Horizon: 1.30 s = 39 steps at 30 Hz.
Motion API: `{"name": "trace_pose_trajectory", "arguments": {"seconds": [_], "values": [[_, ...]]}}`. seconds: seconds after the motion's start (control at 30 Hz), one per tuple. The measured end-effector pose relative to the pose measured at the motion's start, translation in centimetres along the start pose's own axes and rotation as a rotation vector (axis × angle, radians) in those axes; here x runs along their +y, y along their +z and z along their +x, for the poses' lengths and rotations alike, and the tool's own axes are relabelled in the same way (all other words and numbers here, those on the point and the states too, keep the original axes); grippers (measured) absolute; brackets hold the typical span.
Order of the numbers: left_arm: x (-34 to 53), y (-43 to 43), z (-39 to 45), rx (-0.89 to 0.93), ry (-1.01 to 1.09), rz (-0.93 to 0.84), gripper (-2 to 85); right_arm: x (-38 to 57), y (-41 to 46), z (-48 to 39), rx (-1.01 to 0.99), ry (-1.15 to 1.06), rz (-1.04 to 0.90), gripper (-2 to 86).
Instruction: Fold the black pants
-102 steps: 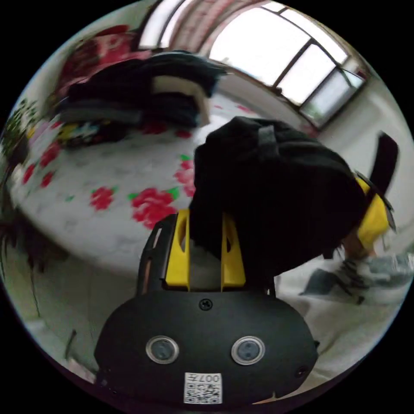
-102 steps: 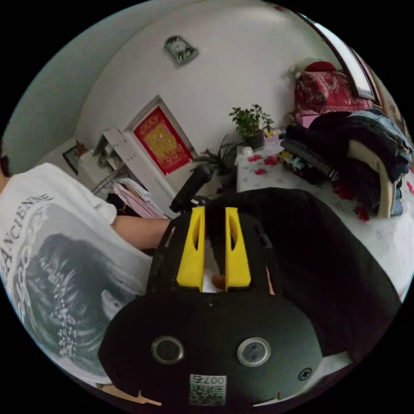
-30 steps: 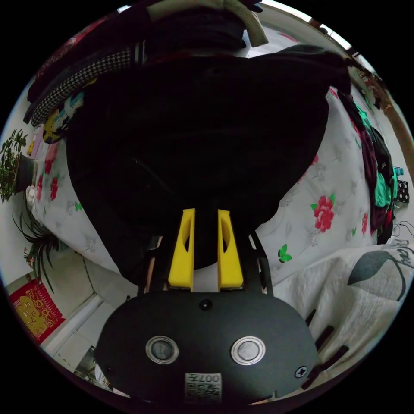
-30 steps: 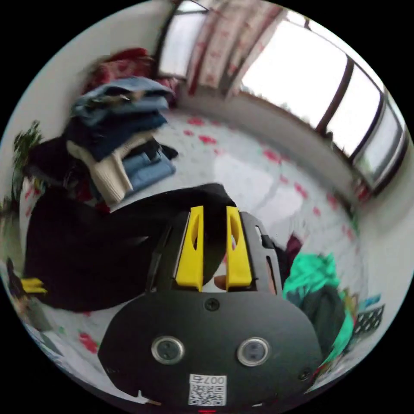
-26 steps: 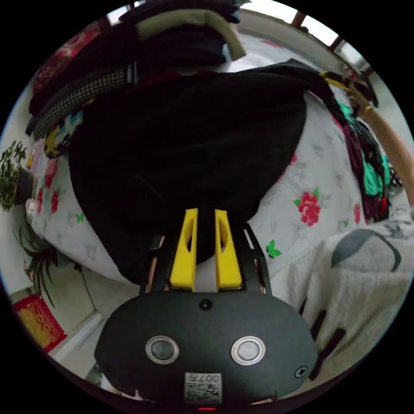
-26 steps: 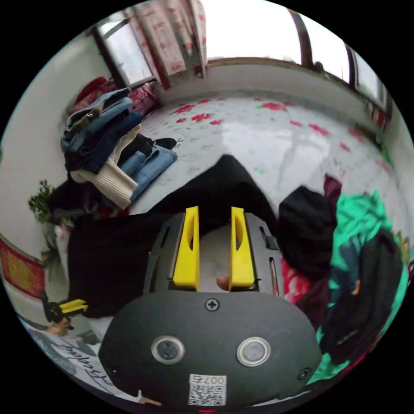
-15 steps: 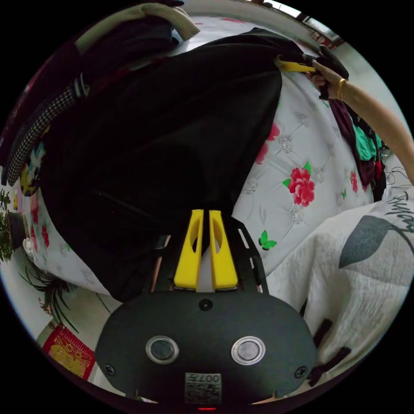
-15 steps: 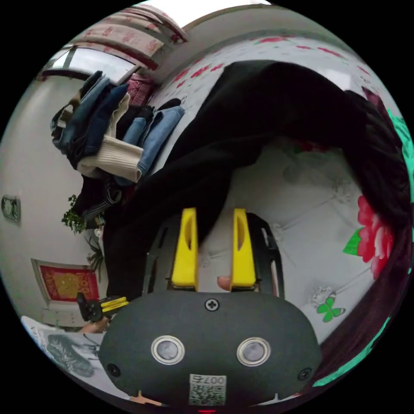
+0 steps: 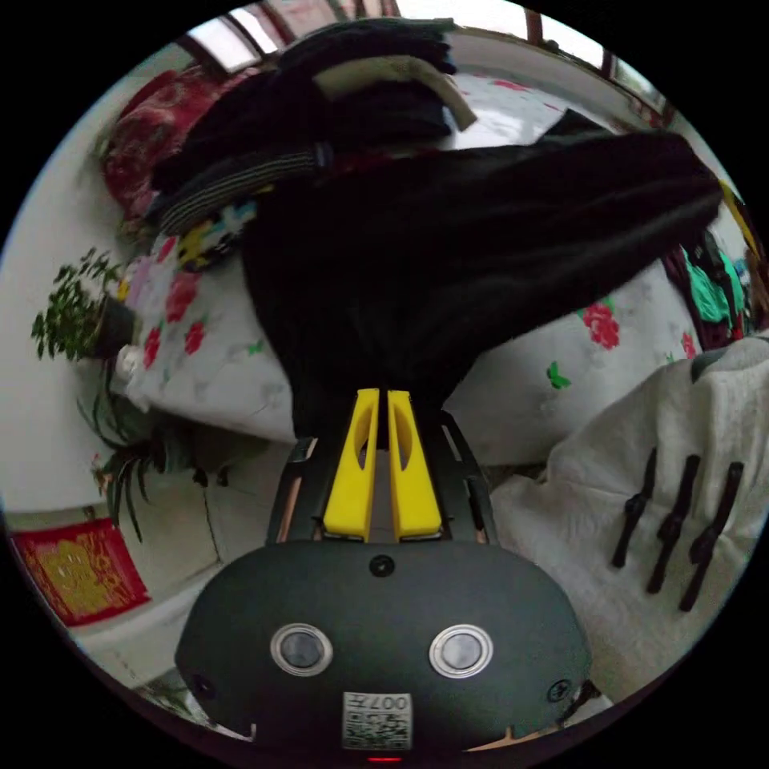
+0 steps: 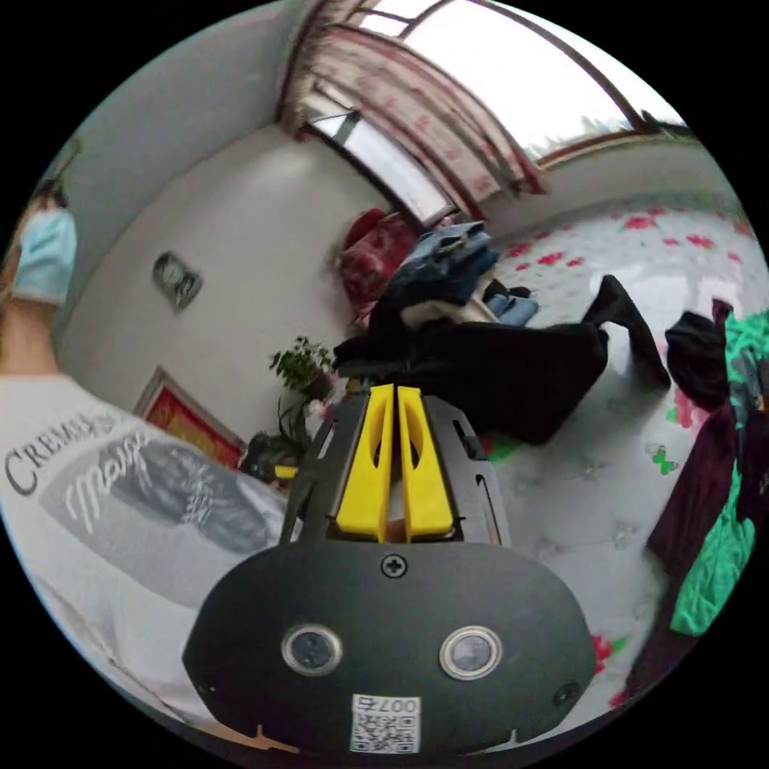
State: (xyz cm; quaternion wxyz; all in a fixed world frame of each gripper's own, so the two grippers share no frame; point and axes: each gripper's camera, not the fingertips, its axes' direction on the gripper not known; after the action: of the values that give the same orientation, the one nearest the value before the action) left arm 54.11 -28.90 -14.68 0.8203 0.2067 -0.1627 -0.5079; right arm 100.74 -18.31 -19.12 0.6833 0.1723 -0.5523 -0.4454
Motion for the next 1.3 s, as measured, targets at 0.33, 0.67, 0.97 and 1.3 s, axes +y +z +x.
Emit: {"name": "trace_pose_trajectory", "arguments": {"seconds": [0.33,0.67,0.97,1.3], "values": [[8.1,0.3,-3.1,0.079,-0.150,0.037,-0.7,9.0,-2.8,4.2,0.167,0.335,-0.136,7.8],[14.0,-0.8,-4.0,0.059,-0.155,0.097,-0.7,12.0,-8.7,10.4,0.437,0.530,-0.127,9.9],[16.4,-0.3,-5.5,0.094,-0.169,0.105,-0.7,8.3,-2.7,13.0,0.296,0.632,-0.306,5.6],[16.7,1.3,-3.1,0.178,-0.069,0.058,-0.8,8.3,-28.1,-7.4,0.241,0.400,0.445,0.8]]}}
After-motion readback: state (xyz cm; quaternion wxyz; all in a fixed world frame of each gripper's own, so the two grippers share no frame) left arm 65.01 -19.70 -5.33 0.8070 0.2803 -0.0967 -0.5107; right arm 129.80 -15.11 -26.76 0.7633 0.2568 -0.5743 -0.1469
